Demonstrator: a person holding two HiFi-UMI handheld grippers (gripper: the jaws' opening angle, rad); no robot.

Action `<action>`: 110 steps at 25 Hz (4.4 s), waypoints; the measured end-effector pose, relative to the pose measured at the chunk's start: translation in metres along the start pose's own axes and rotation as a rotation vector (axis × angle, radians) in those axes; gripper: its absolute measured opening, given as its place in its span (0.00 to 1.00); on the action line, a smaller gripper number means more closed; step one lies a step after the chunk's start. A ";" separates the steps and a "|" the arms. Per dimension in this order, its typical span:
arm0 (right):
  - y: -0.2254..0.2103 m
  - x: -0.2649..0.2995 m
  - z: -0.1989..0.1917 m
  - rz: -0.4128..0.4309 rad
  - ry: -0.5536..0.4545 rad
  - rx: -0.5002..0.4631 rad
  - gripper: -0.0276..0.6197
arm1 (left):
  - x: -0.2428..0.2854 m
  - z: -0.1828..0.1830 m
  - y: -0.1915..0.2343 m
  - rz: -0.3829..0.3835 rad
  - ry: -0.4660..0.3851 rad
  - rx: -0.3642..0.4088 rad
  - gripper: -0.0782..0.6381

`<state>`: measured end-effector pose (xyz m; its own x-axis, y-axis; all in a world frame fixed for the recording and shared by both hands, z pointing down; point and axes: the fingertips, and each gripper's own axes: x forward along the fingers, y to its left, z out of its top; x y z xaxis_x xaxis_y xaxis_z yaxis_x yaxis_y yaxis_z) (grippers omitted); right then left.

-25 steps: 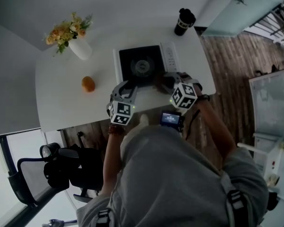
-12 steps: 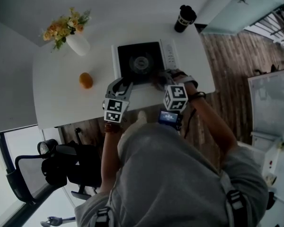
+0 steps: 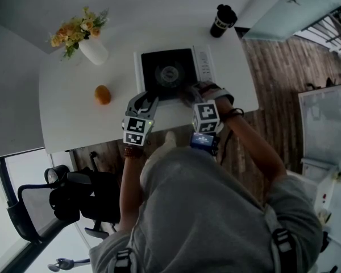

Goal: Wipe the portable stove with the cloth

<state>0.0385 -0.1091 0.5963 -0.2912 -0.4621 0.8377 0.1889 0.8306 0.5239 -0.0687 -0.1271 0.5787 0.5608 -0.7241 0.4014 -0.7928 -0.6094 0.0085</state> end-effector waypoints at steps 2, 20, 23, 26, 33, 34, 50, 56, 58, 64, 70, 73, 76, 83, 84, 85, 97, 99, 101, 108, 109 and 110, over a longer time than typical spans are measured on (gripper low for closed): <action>-0.002 0.000 0.003 -0.029 0.016 -0.028 0.18 | 0.000 -0.001 0.000 0.008 0.002 0.010 0.31; -0.007 -0.081 0.027 -0.189 -0.297 0.297 0.18 | 0.004 -0.008 0.002 0.000 0.064 0.044 0.31; 0.002 -0.064 0.027 -0.167 -0.210 0.263 0.18 | 0.003 -0.007 0.001 -0.016 0.061 0.045 0.31; 0.004 -0.035 0.011 -0.119 -0.108 0.303 0.18 | 0.002 -0.007 -0.001 -0.030 0.054 0.048 0.31; 0.007 -0.006 0.010 0.016 -0.119 0.441 0.18 | 0.002 -0.009 -0.004 -0.045 0.063 0.084 0.31; 0.006 -0.005 0.011 0.033 -0.127 0.463 0.18 | 0.002 -0.009 -0.004 -0.046 0.064 0.083 0.31; 0.001 0.013 0.057 0.158 -0.161 0.362 0.18 | -0.003 -0.008 -0.011 -0.115 0.094 0.056 0.34; -0.005 0.017 0.085 0.186 -0.193 0.300 0.18 | -0.002 -0.010 -0.008 -0.160 0.094 0.048 0.30; -0.005 0.019 0.088 0.181 -0.208 0.284 0.18 | -0.003 -0.012 -0.006 -0.185 0.089 0.034 0.28; -0.001 0.017 0.086 0.208 -0.281 0.320 0.18 | -0.004 -0.011 -0.007 -0.190 0.084 0.043 0.25; -0.038 -0.027 0.055 0.266 -0.471 0.528 0.19 | -0.004 -0.008 -0.014 -0.183 0.091 0.085 0.30; -0.091 -0.032 0.021 0.188 -0.516 0.611 0.19 | -0.003 -0.009 -0.012 -0.150 0.082 0.094 0.30; -0.139 -0.012 -0.021 0.112 -0.447 0.667 0.19 | -0.004 -0.009 -0.013 -0.123 0.084 0.082 0.30; -0.191 0.048 -0.060 0.125 -0.266 0.655 0.19 | 0.000 -0.015 -0.010 -0.106 0.118 0.090 0.30; -0.194 0.055 -0.062 0.133 -0.242 0.642 0.19 | 0.001 -0.015 -0.011 -0.105 0.126 0.089 0.30; -0.196 0.062 -0.064 0.144 -0.210 0.622 0.19 | 0.001 -0.015 -0.011 -0.104 0.133 0.087 0.30; -0.174 0.099 -0.055 0.280 -0.027 0.441 0.19 | 0.000 -0.014 -0.010 -0.088 0.133 0.037 0.29; -0.176 0.101 -0.053 0.270 -0.041 0.441 0.19 | 0.000 -0.014 -0.010 -0.090 0.135 0.038 0.29; -0.175 0.100 -0.052 0.269 -0.028 0.421 0.19 | 0.000 -0.013 -0.010 -0.090 0.138 0.039 0.29; -0.177 0.105 -0.027 0.255 -0.021 0.325 0.19 | 0.001 -0.014 -0.010 -0.090 0.147 0.039 0.28; -0.177 0.106 -0.025 0.257 -0.013 0.313 0.19 | 0.001 -0.014 -0.010 -0.089 0.147 0.039 0.28; -0.176 0.106 -0.024 0.265 -0.007 0.304 0.19 | 0.001 -0.014 -0.010 -0.089 0.146 0.039 0.28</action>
<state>-0.0034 -0.3116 0.5971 -0.2767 -0.2186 0.9358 -0.0279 0.9752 0.2195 -0.0638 -0.1171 0.5922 0.5851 -0.6141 0.5297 -0.7303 -0.6829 0.0150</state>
